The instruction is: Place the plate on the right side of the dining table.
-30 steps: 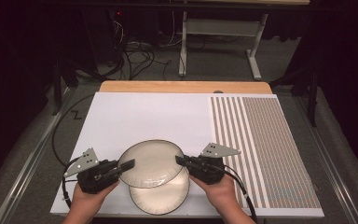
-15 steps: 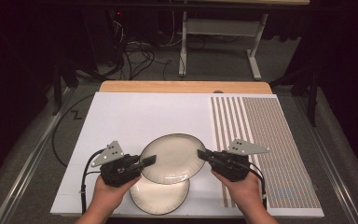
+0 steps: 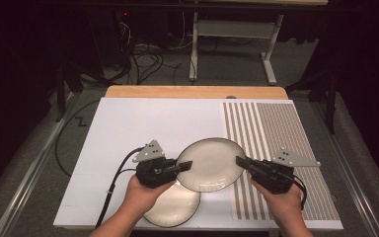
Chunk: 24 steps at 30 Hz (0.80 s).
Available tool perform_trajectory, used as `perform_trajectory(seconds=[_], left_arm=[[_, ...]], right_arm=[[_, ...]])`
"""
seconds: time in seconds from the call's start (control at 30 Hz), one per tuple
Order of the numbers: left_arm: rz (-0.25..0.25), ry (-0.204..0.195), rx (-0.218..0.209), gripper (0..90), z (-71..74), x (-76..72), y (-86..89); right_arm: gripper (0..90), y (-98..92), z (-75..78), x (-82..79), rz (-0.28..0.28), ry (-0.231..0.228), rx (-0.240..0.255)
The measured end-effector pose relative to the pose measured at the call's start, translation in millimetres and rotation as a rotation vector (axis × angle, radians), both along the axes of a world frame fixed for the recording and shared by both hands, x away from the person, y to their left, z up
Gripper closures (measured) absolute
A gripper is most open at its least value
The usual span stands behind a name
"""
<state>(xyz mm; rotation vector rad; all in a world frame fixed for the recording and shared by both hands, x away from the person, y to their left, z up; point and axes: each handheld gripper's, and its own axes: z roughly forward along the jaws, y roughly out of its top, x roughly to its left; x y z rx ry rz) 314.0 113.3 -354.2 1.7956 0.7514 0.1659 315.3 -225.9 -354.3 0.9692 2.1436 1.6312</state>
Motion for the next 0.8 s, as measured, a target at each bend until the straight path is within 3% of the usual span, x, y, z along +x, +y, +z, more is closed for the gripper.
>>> perform_trajectory(seconds=[0.8], left_arm=[[-0.064, 0.062, 0.068, 77.2, 3.1, 40.4, -70.8]], right_arm=[[87.5, -62.3, -0.2, 6.3, -0.154, 0.009, 0.025]])
